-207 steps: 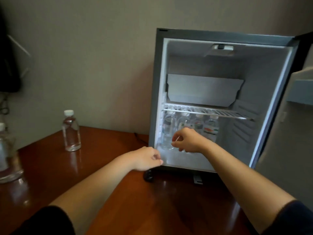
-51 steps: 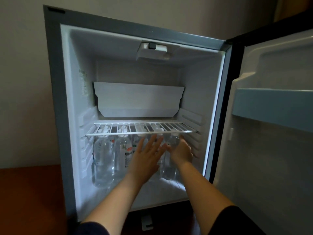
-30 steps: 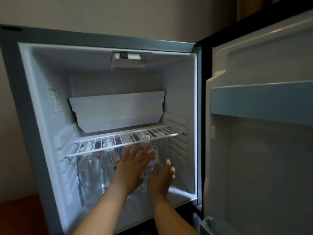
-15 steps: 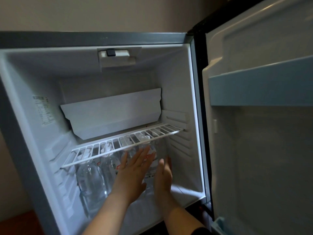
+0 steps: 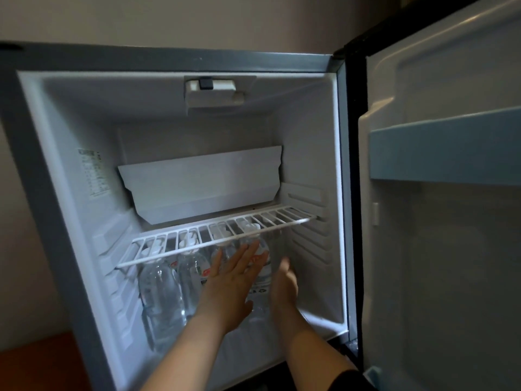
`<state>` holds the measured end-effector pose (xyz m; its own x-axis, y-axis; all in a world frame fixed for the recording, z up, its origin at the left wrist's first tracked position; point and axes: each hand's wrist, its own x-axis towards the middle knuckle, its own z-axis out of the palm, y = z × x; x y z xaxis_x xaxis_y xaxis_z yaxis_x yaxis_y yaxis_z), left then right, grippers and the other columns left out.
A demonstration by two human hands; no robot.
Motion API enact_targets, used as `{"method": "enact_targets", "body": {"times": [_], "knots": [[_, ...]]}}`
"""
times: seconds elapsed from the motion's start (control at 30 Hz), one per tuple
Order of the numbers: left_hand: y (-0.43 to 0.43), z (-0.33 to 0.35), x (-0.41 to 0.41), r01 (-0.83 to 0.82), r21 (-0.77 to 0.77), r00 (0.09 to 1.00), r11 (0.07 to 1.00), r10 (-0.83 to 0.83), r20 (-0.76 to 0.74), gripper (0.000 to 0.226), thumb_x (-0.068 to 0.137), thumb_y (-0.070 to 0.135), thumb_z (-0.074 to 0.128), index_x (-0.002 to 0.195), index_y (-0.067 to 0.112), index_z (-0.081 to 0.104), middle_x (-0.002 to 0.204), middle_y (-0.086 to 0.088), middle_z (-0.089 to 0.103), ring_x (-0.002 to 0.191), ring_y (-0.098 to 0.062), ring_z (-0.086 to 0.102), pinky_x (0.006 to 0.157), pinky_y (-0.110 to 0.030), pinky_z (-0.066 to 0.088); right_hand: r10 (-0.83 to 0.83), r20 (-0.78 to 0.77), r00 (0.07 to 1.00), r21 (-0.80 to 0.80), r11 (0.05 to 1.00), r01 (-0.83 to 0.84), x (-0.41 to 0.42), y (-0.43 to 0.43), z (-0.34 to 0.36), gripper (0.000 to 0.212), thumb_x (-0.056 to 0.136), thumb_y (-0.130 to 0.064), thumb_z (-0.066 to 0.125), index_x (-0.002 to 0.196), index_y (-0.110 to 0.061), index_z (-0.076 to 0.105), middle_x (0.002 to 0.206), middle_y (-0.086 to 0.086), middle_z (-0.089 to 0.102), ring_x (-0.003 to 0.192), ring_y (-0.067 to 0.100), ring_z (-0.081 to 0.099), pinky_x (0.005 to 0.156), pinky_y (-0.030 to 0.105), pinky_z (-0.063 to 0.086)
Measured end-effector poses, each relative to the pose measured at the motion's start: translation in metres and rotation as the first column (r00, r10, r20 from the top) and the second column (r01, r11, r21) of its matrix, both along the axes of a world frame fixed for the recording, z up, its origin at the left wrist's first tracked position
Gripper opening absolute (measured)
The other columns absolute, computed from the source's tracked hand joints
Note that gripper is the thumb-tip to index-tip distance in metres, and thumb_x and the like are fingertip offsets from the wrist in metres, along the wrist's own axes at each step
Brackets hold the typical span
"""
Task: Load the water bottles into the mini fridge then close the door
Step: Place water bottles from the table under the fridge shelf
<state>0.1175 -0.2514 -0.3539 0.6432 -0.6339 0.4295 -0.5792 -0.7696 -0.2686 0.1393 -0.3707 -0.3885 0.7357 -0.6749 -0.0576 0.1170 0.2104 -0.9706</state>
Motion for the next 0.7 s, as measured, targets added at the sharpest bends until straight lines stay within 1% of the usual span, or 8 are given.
{"method": "enact_targets", "body": {"times": [0.03, 0.1, 0.17, 0.27, 0.33, 0.43, 0.53, 0.7], "knots": [[-0.002, 0.002, -0.002, 0.0, -0.004, 0.999, 1.0, 0.0, -0.037, 0.098, 0.083, 0.035, 0.063, 0.145, 0.034, -0.014, 0.148, 0.011, -0.029, 0.139, -0.01, -0.019, 0.11, -0.039, -0.026, -0.031, 0.029, 0.999, -0.044, 0.999, 0.033, -0.006, 0.002, 0.001, 0.046, 0.103, -0.03, 0.028, 0.123, -0.001, 0.055, 0.127, 0.022, 0.058, 0.118, 0.032, 0.053, 0.093, 0.032, 0.037], [-0.005, 0.006, -0.01, -0.006, -0.023, 0.993, 1.0, 0.004, -0.116, 0.083, 0.092, 0.035, 0.05, 0.147, 0.035, -0.012, 0.145, 0.013, -0.034, 0.135, -0.005, -0.027, 0.112, -0.042, -0.023, -0.074, 0.032, 0.997, -0.165, 0.983, 0.079, -0.017, 0.007, 0.005, 0.043, 0.102, -0.025, 0.03, 0.12, 0.003, 0.056, 0.123, 0.024, 0.058, 0.117, 0.035, 0.052, 0.094, 0.034, 0.037], [-0.005, 0.008, -0.019, -0.005, -0.128, 0.976, 0.992, -0.023, -0.215, 0.071, 0.094, 0.033, 0.047, 0.15, 0.033, 0.004, 0.155, 0.012, -0.017, 0.144, -0.007, -0.012, 0.117, -0.038, -0.012, -0.081, 0.032, 0.996, -0.278, 0.957, 0.086, -0.025, 0.009, 0.009, 0.04, 0.1, -0.024, 0.033, 0.113, 0.003, 0.059, 0.118, 0.024, 0.06, 0.113, 0.037, 0.054, 0.09, 0.035, 0.039], [0.008, 0.016, -0.039, -0.065, -0.253, 0.913, 0.965, -0.045, -0.405, 0.054, 0.095, 0.027, 0.048, 0.146, 0.024, 0.03, 0.155, -0.001, 0.029, 0.142, -0.016, 0.028, 0.115, -0.027, 0.02, -0.016, 0.035, 0.999, -0.349, 0.937, 0.027, -0.039, 0.009, 0.016, 0.037, 0.095, -0.02, 0.035, 0.101, 0.004, 0.062, 0.107, 0.022, 0.063, 0.097, 0.032, 0.058, 0.074, 0.029, 0.036], [0.026, 0.023, -0.054, -0.134, -0.255, 0.846, 0.958, -0.023, -0.533, 0.048, 0.093, 0.026, 0.052, 0.14, 0.017, 0.042, 0.143, -0.006, 0.047, 0.131, -0.02, 0.045, 0.108, -0.026, 0.035, 0.062, -0.035, 0.997, -0.376, 0.924, -0.071, -0.049, 0.012, 0.022, 0.03, 0.095, -0.014, 0.038, 0.097, 0.0, 0.064, 0.097, 0.019, 0.064, 0.089, 0.03, 0.058, 0.071, 0.029, 0.037], [0.062, 0.034, -0.079, -0.217, -0.16, 0.712, 0.963, 0.044, -0.7, 0.052, 0.09, 0.03, 0.057, 0.137, 0.012, 0.045, 0.133, -0.007, 0.055, 0.119, -0.02, 0.055, 0.104, -0.031, 0.042, 0.254, -0.14, 0.957, -0.439, 0.85, -0.29, -0.062, 0.029, 0.028, 0.026, 0.093, -0.016, 0.041, 0.076, -0.014, 0.06, 0.081, 0.01, 0.064, 0.083, 0.032, 0.064, 0.075, 0.039, 0.052], [0.101, 0.042, -0.108, -0.292, -0.055, 0.648, 0.955, 0.155, -0.746, 0.053, 0.091, 0.037, 0.055, 0.138, 0.014, 0.044, 0.132, -0.004, 0.055, 0.12, -0.019, 0.053, 0.101, -0.024, 0.04, 0.452, -0.218, 0.865, -0.552, 0.674, -0.491, -0.089, 0.052, 0.032, 0.024, 0.093, -0.014, 0.044, 0.072, -0.015, 0.057, 0.068, 0.003, 0.059, 0.067, 0.023, 0.06, 0.066, 0.032, 0.05], [0.167, 0.042, -0.161, -0.417, -0.023, 0.589, 0.908, 0.251, -0.768, 0.053, 0.092, 0.04, 0.053, 0.138, 0.016, 0.043, 0.131, -0.002, 0.057, 0.119, -0.017, 0.054, 0.1, -0.025, 0.04, 0.637, -0.481, 0.602, -0.668, 0.177, -0.722, -0.14, 0.097, 0.06, 0.025, 0.097, -0.018, 0.045, 0.11, -0.003, 0.06, 0.094, 0.011, 0.062, 0.068, 0.016, 0.06, 0.056, 0.018, 0.042]]}}
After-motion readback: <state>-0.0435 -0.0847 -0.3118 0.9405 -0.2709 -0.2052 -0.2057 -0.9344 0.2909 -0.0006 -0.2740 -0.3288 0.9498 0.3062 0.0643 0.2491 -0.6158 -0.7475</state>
